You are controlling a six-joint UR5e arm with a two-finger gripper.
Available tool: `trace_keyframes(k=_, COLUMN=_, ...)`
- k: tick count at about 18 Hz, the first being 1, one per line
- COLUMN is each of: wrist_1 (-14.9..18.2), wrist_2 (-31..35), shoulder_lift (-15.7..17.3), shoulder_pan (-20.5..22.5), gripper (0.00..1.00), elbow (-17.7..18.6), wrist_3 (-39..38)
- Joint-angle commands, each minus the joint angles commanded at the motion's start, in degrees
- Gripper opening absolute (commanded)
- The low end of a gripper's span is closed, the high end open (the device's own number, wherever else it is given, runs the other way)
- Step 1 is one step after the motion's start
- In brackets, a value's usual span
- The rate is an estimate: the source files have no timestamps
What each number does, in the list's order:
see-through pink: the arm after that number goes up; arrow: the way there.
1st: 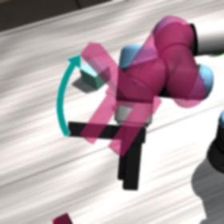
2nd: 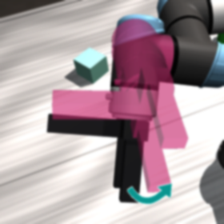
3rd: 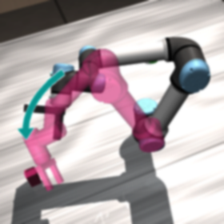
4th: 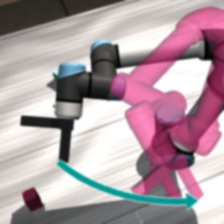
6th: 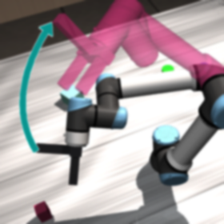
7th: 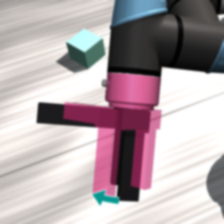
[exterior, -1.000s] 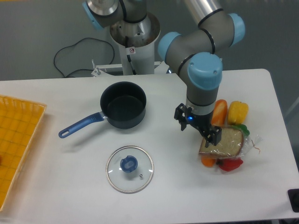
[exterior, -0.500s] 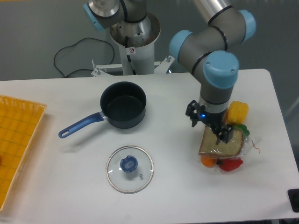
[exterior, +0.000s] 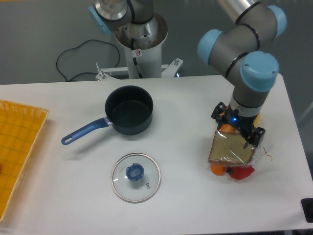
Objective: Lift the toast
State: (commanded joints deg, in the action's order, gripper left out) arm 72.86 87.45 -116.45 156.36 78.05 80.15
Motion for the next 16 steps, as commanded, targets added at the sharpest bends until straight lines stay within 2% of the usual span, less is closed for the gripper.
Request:
trace_keyframes(k=2, wrist_1=1.1, wrist_2=-0.2, shoulder_lift=-0.5, shoulder_pan=0.1, gripper=0.99, elbow=-1.1, wrist_3=0.4)
trace_keyframes(k=5, wrist_1=5.3, wrist_2=-1.5, shoulder_lift=-1.5, shoulder_pan=0.7, gripper=0.99, elbow=-4.4, wrist_3=0.4)
trace_keyframes(k=7, wrist_1=6.9, wrist_2=-1.8, shoulder_lift=-1.8, shoulder_pan=1.0, gripper=0.99, elbow=-6.0, wrist_3=0.4)
trace_keyframes(k=16, wrist_1=6.2, wrist_2=-4.0, shoulder_lift=-5.3, shoulder_pan=2.8, gripper=0.99, elbow=-10.2, wrist_3=1.1)
